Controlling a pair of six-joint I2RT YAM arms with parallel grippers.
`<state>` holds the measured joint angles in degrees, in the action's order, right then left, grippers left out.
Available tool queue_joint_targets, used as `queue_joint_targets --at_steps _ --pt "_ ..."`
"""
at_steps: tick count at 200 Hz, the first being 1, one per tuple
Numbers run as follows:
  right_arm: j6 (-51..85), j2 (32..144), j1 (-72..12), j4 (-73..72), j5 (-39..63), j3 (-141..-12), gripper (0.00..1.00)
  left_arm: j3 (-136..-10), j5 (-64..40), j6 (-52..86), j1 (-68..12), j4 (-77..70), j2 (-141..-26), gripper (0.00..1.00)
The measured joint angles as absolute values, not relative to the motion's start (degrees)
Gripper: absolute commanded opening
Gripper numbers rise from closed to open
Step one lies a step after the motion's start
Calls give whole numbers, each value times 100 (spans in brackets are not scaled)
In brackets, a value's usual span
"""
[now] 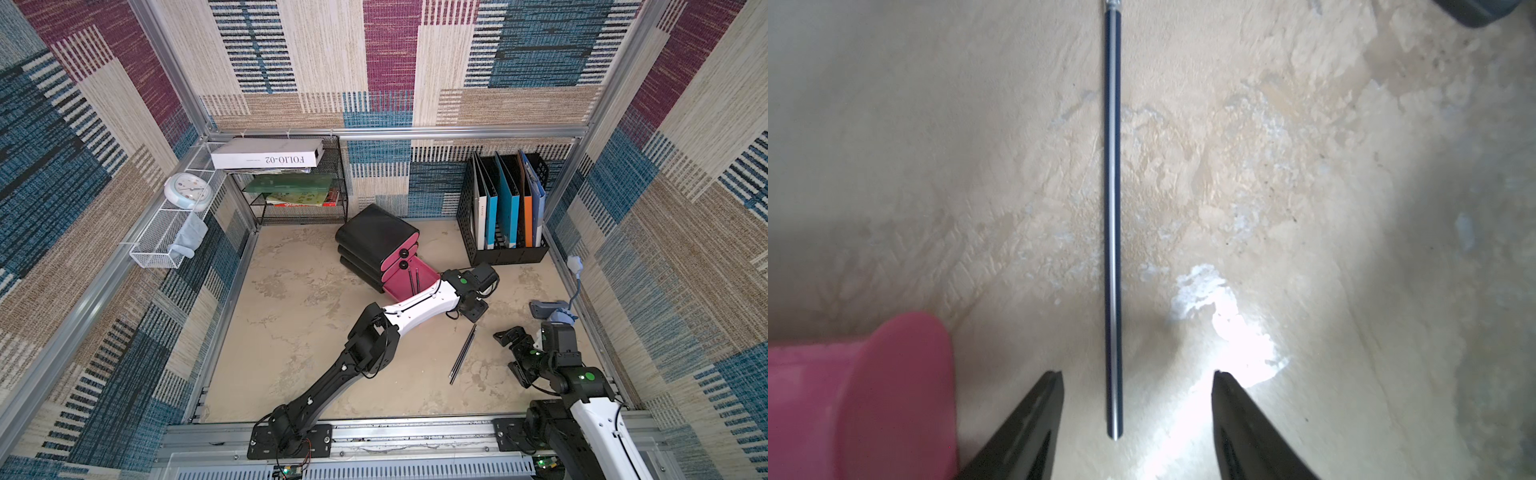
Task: Please place the pencils in the drawer according to their color
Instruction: Pick up the pencil from the center of the board.
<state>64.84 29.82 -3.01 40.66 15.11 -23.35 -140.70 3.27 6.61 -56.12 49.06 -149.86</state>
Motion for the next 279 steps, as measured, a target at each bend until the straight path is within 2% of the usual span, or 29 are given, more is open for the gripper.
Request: queue_joint_targets --at_steps 57,86,129,186,209,225,279 --pt "6484 2941 -301 4086 1549 -2335 96 -14143 668 598 -5610 4917 -15207 57" --pt "6484 2941 -301 4086 1549 -2335 96 -14149 731 582 -5616 4829 -15248 52" --pt "6486 2952 -301 4091 1549 -2351 95 -14153 742 558 -5647 4635 -15305 34" --pt "6506 2952 -298 4093 1549 -2421 95 -14044 751 537 -5673 4418 -15314 20" --pt "6512 2956 -296 4093 1549 -2432 95 -13972 757 532 -5673 4303 -15314 11" --pt "6514 2956 -296 4099 1549 -2449 95 -13935 775 515 -5673 4250 -15310 0" --pt "6532 2928 -301 4106 1551 -2508 95 -13839 746 480 -5673 4198 -15224 0"
